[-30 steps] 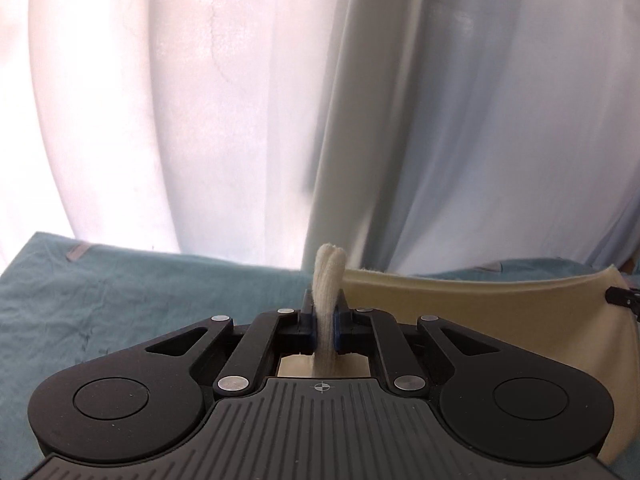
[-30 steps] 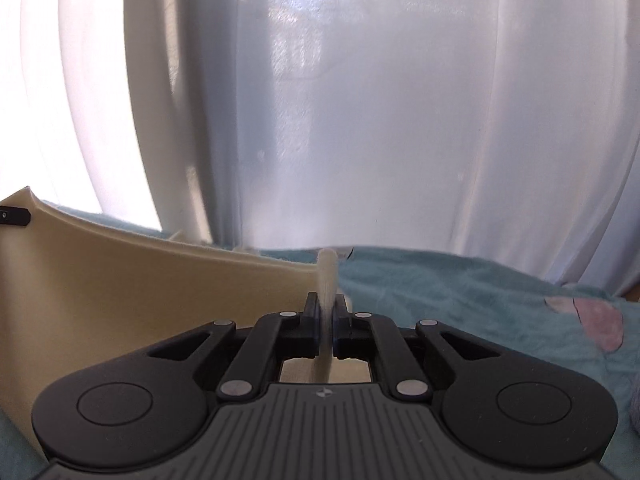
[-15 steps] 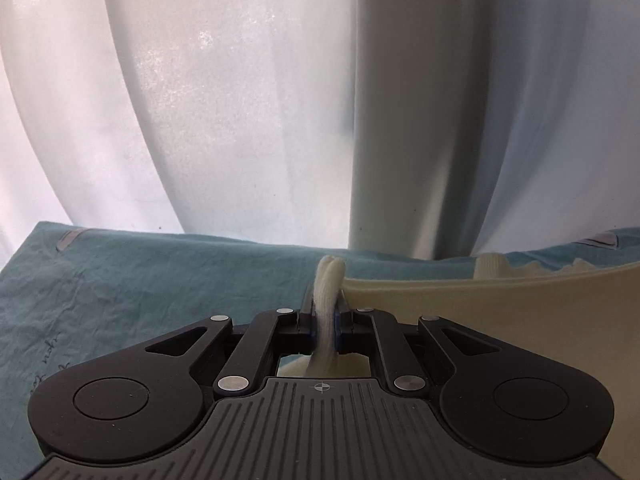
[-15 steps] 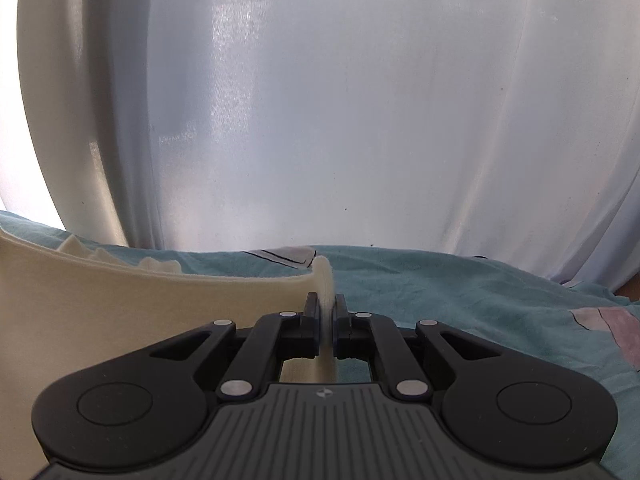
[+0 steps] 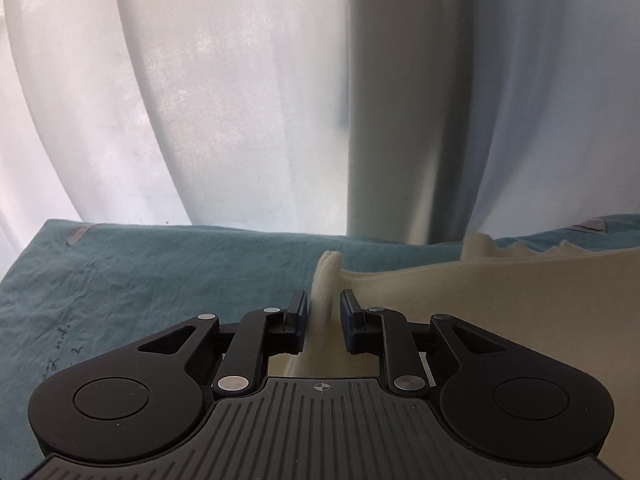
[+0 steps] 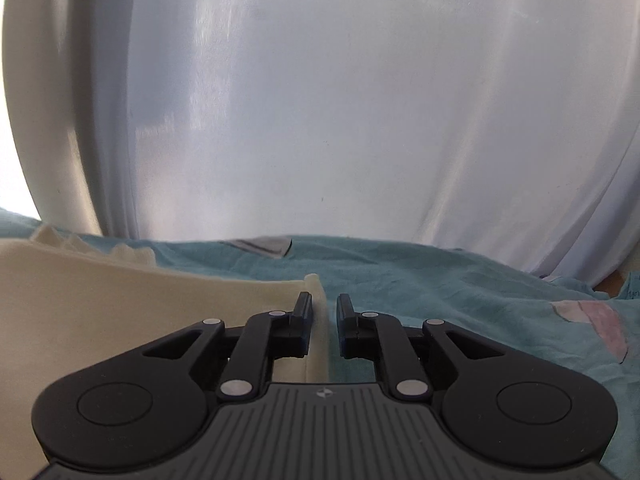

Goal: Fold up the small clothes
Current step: 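Release the hem and open both grippers over the folded dress, then grasp one side edge with the left gripper and lift it up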

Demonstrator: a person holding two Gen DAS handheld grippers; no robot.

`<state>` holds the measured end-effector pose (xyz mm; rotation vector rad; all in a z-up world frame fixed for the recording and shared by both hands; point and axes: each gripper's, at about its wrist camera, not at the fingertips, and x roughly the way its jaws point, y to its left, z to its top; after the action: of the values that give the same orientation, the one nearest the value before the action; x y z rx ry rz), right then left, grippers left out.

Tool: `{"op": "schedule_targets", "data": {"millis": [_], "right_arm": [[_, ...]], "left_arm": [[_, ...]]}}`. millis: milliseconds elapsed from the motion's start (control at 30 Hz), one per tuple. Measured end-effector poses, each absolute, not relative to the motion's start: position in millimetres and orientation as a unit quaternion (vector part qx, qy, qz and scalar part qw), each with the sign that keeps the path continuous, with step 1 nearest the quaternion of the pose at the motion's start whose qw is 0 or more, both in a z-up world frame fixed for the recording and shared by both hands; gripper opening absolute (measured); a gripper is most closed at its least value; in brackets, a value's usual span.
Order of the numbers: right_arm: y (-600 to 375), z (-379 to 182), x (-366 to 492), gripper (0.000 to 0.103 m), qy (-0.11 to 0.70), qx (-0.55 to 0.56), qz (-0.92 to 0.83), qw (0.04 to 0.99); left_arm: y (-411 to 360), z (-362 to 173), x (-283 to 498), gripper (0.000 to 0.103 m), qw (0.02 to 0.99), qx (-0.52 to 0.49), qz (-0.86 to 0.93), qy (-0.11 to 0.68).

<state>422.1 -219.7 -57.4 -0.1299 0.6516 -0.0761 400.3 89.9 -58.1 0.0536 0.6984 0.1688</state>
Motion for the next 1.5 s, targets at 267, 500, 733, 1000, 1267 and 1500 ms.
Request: {"op": "schedule_targets", "data": {"millis": [267, 500, 733, 1000, 1267, 1500], "right_arm": [[-208.1, -60.3, 361.0, 0.011, 0.340, -0.054, 0.076, 0.936], [-223.6, -88.2, 361.8, 0.009, 0.318, -0.091, 0.010, 0.944], [-220.0, -61.4, 332.2, 0.011, 0.323, -0.073, 0.010, 0.944], [-187.1, -59.2, 274.3, 0.012, 0.332, -0.089, 0.106, 0.933], [-242.4, -62.1, 254.0, 0.020, 0.340, -0.048, -0.008, 0.939], [-267.9, -39.3, 226.5, 0.028, 0.341, 0.099, -0.020, 0.935]], "left_arm": [[57.8, -73.1, 370.3, 0.025, 0.924, 0.005, 0.015, 0.382], [59.2, -92.5, 370.7, 0.032, 0.937, 0.016, 0.039, 0.348], [73.4, -76.6, 353.0, 0.037, 0.933, -0.025, 0.045, 0.357], [98.2, -56.7, 295.6, 0.054, 0.928, -0.080, 0.038, 0.361], [143.3, -59.0, 248.7, 0.054, 0.914, -0.102, 0.081, 0.385], [174.9, -59.7, 232.9, 0.049, 0.884, -0.224, 0.047, 0.408]]}}
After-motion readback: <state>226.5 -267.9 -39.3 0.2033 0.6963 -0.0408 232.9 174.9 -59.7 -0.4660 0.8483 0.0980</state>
